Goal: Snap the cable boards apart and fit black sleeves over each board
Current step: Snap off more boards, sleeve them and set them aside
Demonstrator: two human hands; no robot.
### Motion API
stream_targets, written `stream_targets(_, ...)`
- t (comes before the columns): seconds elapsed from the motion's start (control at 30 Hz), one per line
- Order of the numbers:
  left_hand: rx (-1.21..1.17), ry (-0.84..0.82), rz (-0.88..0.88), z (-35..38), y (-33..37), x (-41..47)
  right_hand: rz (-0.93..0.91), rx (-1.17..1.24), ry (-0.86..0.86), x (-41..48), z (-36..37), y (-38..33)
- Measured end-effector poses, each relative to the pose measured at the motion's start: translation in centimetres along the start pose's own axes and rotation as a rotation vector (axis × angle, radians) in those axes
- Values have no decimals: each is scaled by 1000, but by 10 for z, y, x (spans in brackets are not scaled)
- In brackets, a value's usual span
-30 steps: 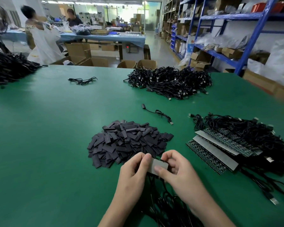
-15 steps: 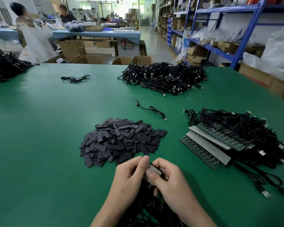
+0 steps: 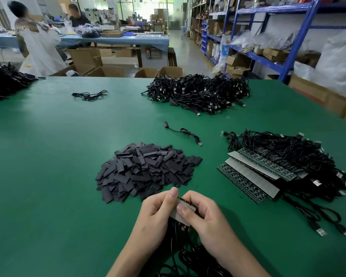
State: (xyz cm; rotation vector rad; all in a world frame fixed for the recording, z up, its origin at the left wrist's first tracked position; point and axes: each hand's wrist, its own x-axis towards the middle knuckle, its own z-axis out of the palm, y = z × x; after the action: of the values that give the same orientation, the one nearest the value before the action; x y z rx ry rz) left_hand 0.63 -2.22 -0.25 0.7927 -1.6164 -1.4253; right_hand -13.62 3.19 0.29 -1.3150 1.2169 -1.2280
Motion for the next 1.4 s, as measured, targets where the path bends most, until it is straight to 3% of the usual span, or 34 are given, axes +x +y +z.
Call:
stream_targets(0.27,19,-4,11,1,2,-1,7,122,-15,-1,3,0)
stream_targets(0.57,35,121,-11,3,2,1,64,111,3,-1,-1,-7)
stream_targets(0.77,133,333,110,-2,0,4,30,-414,241,-1,-26,-3)
stream_targets(0.93,41,606,165,-10,4,4,61,-562,314,2,-30,4)
stream_targets(1.0,-37,705,108,-16,4,4,68,-498,317,3,-34,5)
stream_targets(1.1,-98,743,24,-20,1,5,19,-117,207,5,-37,-1)
stream_targets(1.2,-61,711,40,-19,0,8,-37,184,40,2,-33,-10)
stream_targets(1.4,-12,560,35,-14,-4,8,34,451,-240,-3,-31,-19)
